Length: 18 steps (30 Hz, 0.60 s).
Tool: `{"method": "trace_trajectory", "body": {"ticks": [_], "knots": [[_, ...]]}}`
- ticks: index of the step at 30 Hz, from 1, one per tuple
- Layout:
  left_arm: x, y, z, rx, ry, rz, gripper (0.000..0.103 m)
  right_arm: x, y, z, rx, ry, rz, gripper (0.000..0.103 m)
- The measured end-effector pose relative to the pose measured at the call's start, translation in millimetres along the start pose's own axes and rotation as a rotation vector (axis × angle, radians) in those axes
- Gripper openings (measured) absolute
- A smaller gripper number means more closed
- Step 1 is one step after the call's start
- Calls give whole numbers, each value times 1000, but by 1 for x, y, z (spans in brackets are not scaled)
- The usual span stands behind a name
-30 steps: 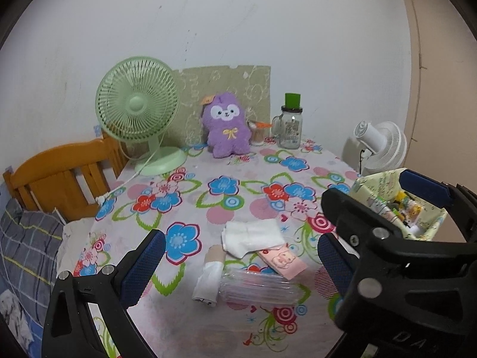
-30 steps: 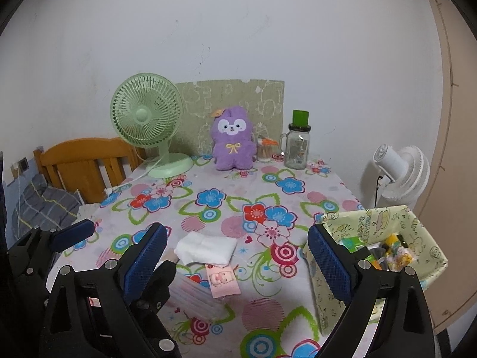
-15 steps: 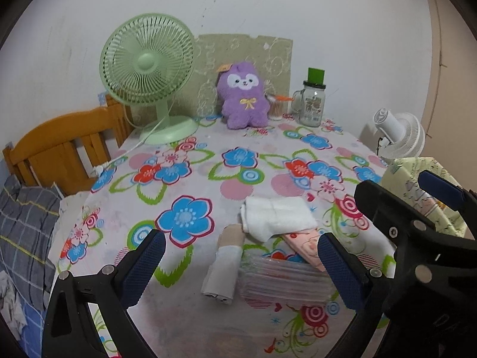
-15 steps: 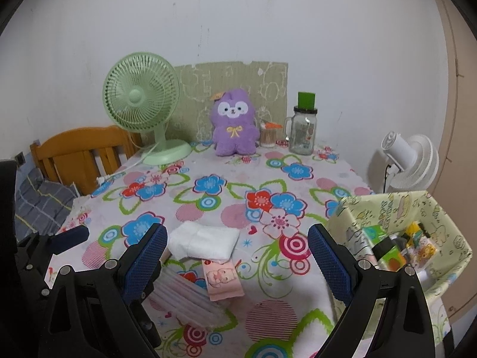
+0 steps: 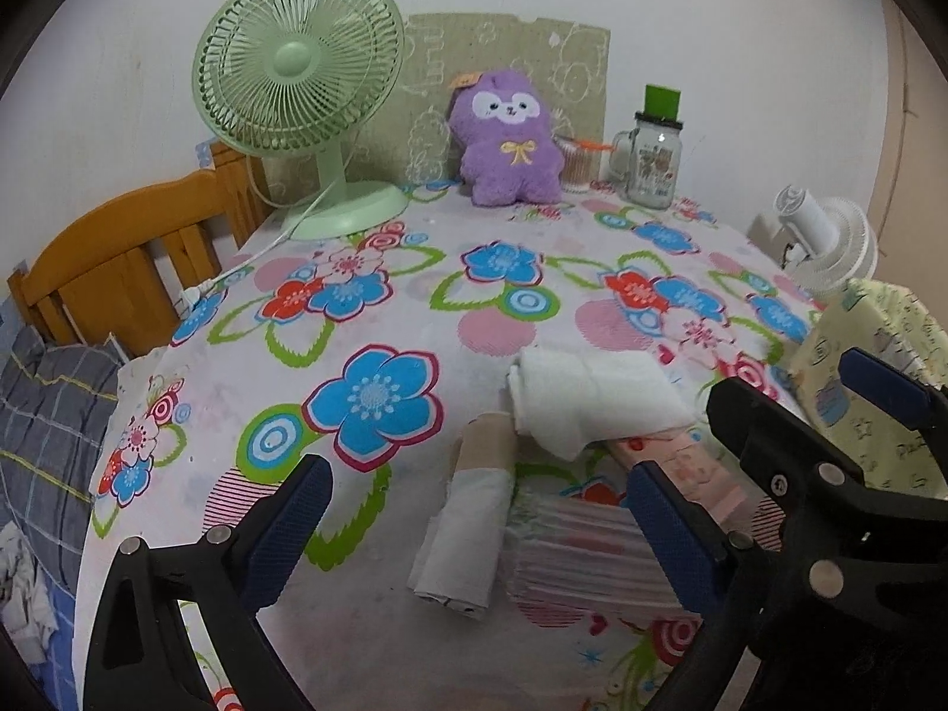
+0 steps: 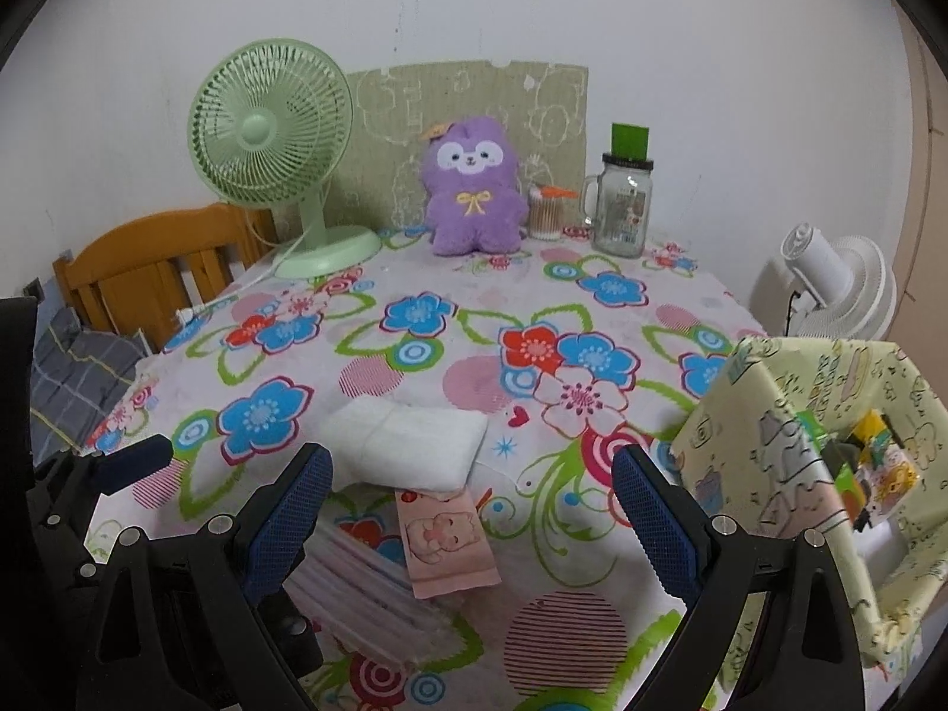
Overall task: Organize soft objects
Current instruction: 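Grasp the white rolled bag with the left tool while the right tool grasps the pink pig tissue pack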
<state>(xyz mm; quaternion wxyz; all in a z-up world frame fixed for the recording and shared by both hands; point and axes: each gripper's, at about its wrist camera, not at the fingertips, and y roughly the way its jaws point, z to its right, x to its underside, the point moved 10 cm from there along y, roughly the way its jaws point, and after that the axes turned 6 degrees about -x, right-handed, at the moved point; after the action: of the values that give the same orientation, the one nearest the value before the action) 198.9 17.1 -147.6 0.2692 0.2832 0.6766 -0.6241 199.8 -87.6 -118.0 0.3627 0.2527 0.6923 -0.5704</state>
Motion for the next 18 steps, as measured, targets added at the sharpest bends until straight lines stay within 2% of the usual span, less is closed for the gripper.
{"method": "trace_trajectory", "body": {"ticks": [7,11,18], "knots": [[9,20,-8,-37,-4,-60,89,10,20,1,-11,9,-47,96],[15,29,-12,-49,-13,-95,79,16,32,-1,-22,12,-83,89],[18,38,-14,-74,-8,-110,72,25,49,-3,-42,30,-145,77]]}}
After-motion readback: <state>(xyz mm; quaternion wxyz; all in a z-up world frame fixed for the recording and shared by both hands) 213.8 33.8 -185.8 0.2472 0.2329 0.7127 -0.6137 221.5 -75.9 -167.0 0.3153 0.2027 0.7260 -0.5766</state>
